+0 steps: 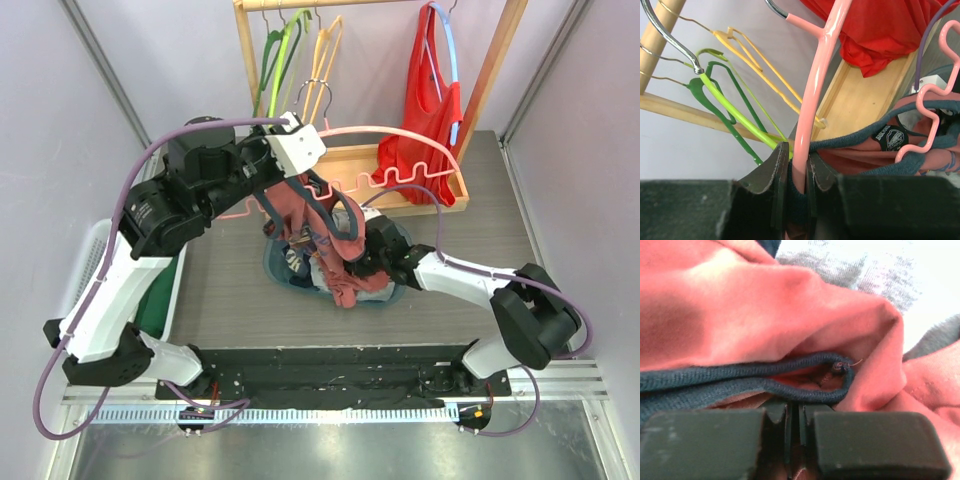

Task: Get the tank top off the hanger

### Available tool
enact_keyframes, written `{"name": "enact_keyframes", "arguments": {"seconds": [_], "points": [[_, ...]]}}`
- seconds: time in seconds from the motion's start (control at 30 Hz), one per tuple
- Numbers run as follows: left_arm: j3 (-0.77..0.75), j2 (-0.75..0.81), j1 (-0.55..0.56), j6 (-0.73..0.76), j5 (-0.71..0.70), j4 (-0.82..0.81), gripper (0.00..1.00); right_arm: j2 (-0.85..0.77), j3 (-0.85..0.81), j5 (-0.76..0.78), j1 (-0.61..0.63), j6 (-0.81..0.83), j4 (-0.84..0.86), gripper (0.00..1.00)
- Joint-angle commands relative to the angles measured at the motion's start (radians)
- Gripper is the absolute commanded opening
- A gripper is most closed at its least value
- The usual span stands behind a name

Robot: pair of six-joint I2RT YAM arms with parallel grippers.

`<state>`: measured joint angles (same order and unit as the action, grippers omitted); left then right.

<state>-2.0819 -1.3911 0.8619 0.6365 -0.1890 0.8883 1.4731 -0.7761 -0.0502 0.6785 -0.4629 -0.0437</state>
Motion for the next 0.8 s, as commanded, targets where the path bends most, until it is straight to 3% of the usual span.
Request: {"name": "enact_keyframes", "arguments": {"seconds": [0.0, 0.13, 0.2, 0.3, 0.33, 0.37, 0.53, 0.7, 0.77], "points": [[0.014, 0.06, 0.002, -0.008, -0.017, -0.097, 0.0, 0.066, 0.06, 0.003, -0.013, 0.01, -0.15, 0.13], [0.052, 0.079, 0.002, -0.02, -0.018, -0.094, 0.0, -0.068, 0.072, 0.019, 0.012, 0.039, -0.157, 0.65], [0.085, 0.09, 0.0, -0.032, -0.035, -0.112, 0.0, -0.233, 0.08, 0.038, 0.018, 0.078, -0.18, 0.75], [0.131, 0.093, -0.006, -0.114, -0.102, -0.166, 0.0, -0.478, 0.09, 0.046, 0.026, 0.151, -0.2, 0.8], [0.147, 0.093, -0.011, -0.124, -0.101, -0.166, 0.0, -0.529, 0.104, 0.05, 0.026, 0.165, -0.2, 0.95], [0.167, 0.099, -0.011, -0.124, -0.098, -0.169, 0.0, -0.569, 0.104, 0.1, 0.026, 0.19, -0.228, 0.99], [0.267, 0.103, -0.011, -0.11, -0.082, -0.18, 0.0, -0.715, 0.077, 0.154, 0.03, 0.265, -0.275, 1.0], [0.273, 0.093, -0.011, -0.098, -0.099, -0.192, 0.0, -0.766, -0.026, 0.008, 0.038, 0.346, -0.367, 1.0], [0.293, 0.098, -0.011, -0.095, -0.127, -0.233, 0.0, -0.772, -0.093, 0.026, 0.038, 0.383, -0.453, 1.0]]}}
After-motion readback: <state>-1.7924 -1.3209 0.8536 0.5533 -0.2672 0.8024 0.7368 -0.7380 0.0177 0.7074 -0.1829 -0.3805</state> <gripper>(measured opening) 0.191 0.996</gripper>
